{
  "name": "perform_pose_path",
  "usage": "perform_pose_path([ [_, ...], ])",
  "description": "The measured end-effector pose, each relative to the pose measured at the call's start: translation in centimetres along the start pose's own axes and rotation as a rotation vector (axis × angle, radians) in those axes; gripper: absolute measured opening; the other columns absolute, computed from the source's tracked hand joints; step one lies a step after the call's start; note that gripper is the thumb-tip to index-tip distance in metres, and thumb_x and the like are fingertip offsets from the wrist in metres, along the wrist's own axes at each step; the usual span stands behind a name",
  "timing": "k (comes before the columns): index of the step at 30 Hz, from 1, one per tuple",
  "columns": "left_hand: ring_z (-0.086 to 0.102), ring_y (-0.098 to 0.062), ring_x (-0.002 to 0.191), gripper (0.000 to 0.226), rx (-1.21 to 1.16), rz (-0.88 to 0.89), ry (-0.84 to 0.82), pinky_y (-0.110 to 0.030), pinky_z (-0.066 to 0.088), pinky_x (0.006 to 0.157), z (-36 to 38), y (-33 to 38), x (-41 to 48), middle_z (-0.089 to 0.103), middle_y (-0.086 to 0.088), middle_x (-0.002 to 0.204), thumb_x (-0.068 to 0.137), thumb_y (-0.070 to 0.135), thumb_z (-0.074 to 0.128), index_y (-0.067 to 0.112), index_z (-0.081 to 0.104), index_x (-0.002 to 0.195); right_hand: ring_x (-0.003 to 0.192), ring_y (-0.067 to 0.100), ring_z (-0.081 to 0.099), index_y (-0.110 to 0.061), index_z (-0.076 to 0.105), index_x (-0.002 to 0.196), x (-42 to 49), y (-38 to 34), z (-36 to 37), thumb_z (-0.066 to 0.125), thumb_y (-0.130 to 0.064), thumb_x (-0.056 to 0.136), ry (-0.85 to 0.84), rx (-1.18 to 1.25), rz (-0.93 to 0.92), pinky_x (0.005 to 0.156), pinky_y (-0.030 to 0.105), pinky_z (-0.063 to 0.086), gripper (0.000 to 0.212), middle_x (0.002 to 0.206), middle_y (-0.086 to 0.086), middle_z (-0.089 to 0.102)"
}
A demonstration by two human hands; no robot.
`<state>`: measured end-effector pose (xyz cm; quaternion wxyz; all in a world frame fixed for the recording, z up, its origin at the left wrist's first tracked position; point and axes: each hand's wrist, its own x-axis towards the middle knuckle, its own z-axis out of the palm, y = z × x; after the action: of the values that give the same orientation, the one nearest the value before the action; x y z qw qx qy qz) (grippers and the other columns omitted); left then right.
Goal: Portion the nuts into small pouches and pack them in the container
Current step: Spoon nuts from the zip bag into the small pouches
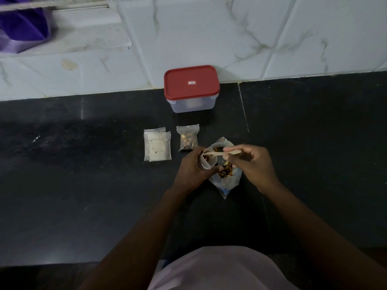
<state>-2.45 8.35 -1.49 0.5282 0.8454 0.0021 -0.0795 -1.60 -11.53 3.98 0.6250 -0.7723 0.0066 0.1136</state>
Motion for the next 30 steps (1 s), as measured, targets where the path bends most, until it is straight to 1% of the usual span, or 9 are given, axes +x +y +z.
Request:
perform_pose_path([
  [2, 0.066, -0.001, 0.097, 0.041, -0.009, 0.013, 0.008, -0.024, 0.056, 0.083, 0.0, 0.1, -0.1, 0.069, 0.011, 0.103, 0.077, 0.033, 0.088, 0.024, 0.063, 0.108, 0.100, 0.003, 0.070, -0.022, 0.080, 0.099, -0.3, 0.0, 0.0, 0.081, -0.007, 0.082, -0.058, -0.148, -0.151, 0.087, 0.021, 0.056, 0.022, 0.099, -0.010, 0.076],
  [6, 0.066, 0.000, 0.096, 0.037, -0.041, 0.005, 0.010, -0.020, 0.055, 0.082, 0.0, 0.3, -0.2, 0.069, 0.012, 0.103, 0.079, 0.026, 0.087, 0.027, 0.064, 0.108, 0.104, 0.002, 0.067, -0.025, 0.077, 0.098, -0.9, 0.4, -0.3, 0.081, -0.006, 0.079, -0.090, -0.286, -0.384, 0.088, 0.016, 0.053, 0.028, 0.105, -0.013, 0.072],
  [9, 0.066, 0.000, 0.094, 0.038, -0.040, -0.003, 0.011, -0.024, 0.057, 0.082, 0.0, 0.2, -0.3, 0.068, 0.012, 0.104, 0.079, 0.024, 0.086, 0.024, 0.064, 0.110, 0.106, 0.006, 0.067, -0.024, 0.077, 0.099, -1.0, 0.8, -0.4, 0.079, -0.014, 0.080, -0.069, -0.284, -0.434, 0.087, 0.023, 0.056, 0.021, 0.107, -0.011, 0.074],
  [12, 0.066, 0.000, 0.095, 0.038, -0.051, 0.010, 0.008, -0.021, 0.056, 0.082, -0.1, 0.4, -0.3, 0.069, 0.011, 0.104, 0.079, 0.027, 0.086, 0.028, 0.063, 0.110, 0.103, 0.008, 0.069, -0.020, 0.077, 0.099, -1.2, 0.8, -0.3, 0.078, -0.018, 0.079, -0.025, -0.231, -0.441, 0.085, 0.030, 0.059, 0.019, 0.103, -0.008, 0.076],
  [16, 0.066, 0.001, 0.094, 0.039, -0.043, 0.009, 0.012, -0.018, 0.054, 0.080, -0.1, 0.3, -0.3, 0.069, 0.012, 0.101, 0.079, 0.027, 0.087, 0.030, 0.062, 0.109, 0.103, 0.011, 0.071, -0.016, 0.079, 0.100, -1.1, 0.8, -0.3, 0.080, -0.005, 0.081, -0.008, -0.189, -0.383, 0.086, 0.034, 0.060, 0.022, 0.102, -0.007, 0.077],
  [19, 0.066, 0.000, 0.095, 0.041, -0.040, -0.019, -0.005, -0.022, 0.056, 0.081, -0.1, 0.0, -0.1, 0.069, 0.010, 0.103, 0.078, 0.028, 0.087, 0.026, 0.063, 0.111, 0.102, 0.013, 0.073, -0.015, 0.077, 0.103, -1.1, 0.4, -0.2, 0.076, -0.001, 0.085, 0.029, -0.003, -0.233, 0.088, 0.032, 0.059, 0.023, 0.103, -0.004, 0.078],
  [23, 0.067, -0.002, 0.092, 0.041, -0.030, -0.055, 0.008, -0.027, 0.059, 0.079, -0.3, -0.2, -0.1, 0.069, 0.009, 0.101, 0.077, 0.033, 0.088, 0.028, 0.061, 0.108, 0.096, 0.012, 0.073, -0.023, 0.073, 0.102, -0.5, 0.2, -0.8, 0.069, -0.003, 0.092, 0.251, 0.197, -0.084, 0.073, 0.024, 0.059, 0.023, 0.105, -0.004, 0.077],
  [26, 0.065, 0.001, 0.092, 0.039, -0.011, -0.076, 0.049, -0.021, 0.056, 0.078, -0.3, -0.1, -0.3, 0.067, 0.012, 0.099, 0.079, 0.034, 0.086, 0.040, 0.056, 0.104, 0.086, 0.009, 0.070, -0.018, 0.074, 0.109, 0.3, 0.7, -1.8, 0.067, -0.008, 0.095, 0.344, 0.196, -0.056, 0.066, 0.023, 0.058, 0.018, 0.099, 0.002, 0.075],
  [30, 0.064, -0.001, 0.098, 0.040, 0.005, -0.110, 0.102, -0.024, 0.056, 0.083, 0.2, -0.2, 0.1, 0.066, 0.012, 0.105, 0.081, 0.034, 0.085, 0.029, 0.058, 0.109, 0.088, 0.011, 0.072, -0.017, 0.073, 0.114, 0.5, 2.0, -2.0, 0.064, -0.011, 0.098, 0.375, 0.160, 0.051, 0.068, 0.025, 0.060, 0.019, 0.100, 0.001, 0.074],
])
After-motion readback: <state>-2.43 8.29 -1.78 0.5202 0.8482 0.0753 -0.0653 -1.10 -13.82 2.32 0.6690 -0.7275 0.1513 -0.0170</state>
